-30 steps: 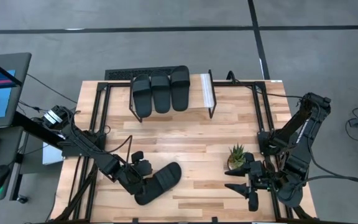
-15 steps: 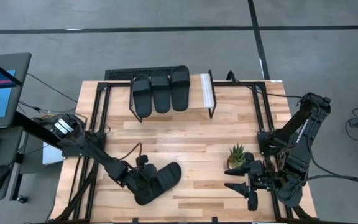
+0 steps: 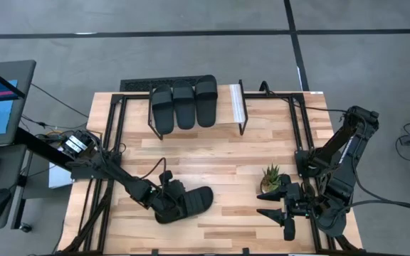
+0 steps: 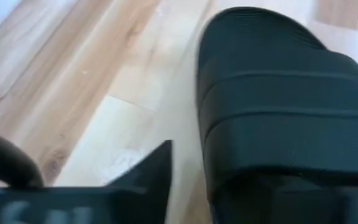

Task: Pick and place slides into the shelf
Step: Put the black slipper on the shelf

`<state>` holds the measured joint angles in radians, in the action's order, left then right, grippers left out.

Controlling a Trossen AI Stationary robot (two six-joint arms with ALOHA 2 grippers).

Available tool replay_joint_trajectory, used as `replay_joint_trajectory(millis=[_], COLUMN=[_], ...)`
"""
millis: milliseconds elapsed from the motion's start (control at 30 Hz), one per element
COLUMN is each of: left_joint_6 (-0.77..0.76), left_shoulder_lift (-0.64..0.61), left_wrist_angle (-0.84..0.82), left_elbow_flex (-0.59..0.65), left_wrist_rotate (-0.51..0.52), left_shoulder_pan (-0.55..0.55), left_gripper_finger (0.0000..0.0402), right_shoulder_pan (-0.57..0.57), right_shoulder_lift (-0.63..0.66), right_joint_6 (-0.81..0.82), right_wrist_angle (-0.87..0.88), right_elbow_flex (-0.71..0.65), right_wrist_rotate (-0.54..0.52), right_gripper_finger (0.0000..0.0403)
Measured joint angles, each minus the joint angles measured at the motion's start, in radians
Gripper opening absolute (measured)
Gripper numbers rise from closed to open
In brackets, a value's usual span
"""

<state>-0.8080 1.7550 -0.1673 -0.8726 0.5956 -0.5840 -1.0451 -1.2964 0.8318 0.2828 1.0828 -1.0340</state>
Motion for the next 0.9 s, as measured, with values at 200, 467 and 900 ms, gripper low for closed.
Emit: replay_joint_trajectory(millis=[200, 467, 900], left_joint_6=[-0.065, -0.299, -0.435], left_shoulder_lift=[-0.002, 0.0, 0.0], left_wrist_angle=[0.003, 0.084, 0.203], left_elbow_flex=[0.0, 0.001, -0.062], left_wrist_rotate=[-0.043, 0.01, 0.351], left_shoulder_pan=[0.025, -0.006, -0.084], left_gripper_finger=[0.0008, 0.0003, 0.0001], right_shoulder_pan=[0.0, 0.0, 0.006], right_shoulder_lift=[0.0, 0.0, -0.004], right_joint_6=[-0.001, 0.011, 0.114], right_wrist_angle=[0.001, 0.0, 0.027], right_elbow_flex=[0.0, 0.0, 0.0], right_wrist_rotate=[0.0, -0.009, -0.079], right_gripper_finger=[0.0205, 0.0205, 0.0205])
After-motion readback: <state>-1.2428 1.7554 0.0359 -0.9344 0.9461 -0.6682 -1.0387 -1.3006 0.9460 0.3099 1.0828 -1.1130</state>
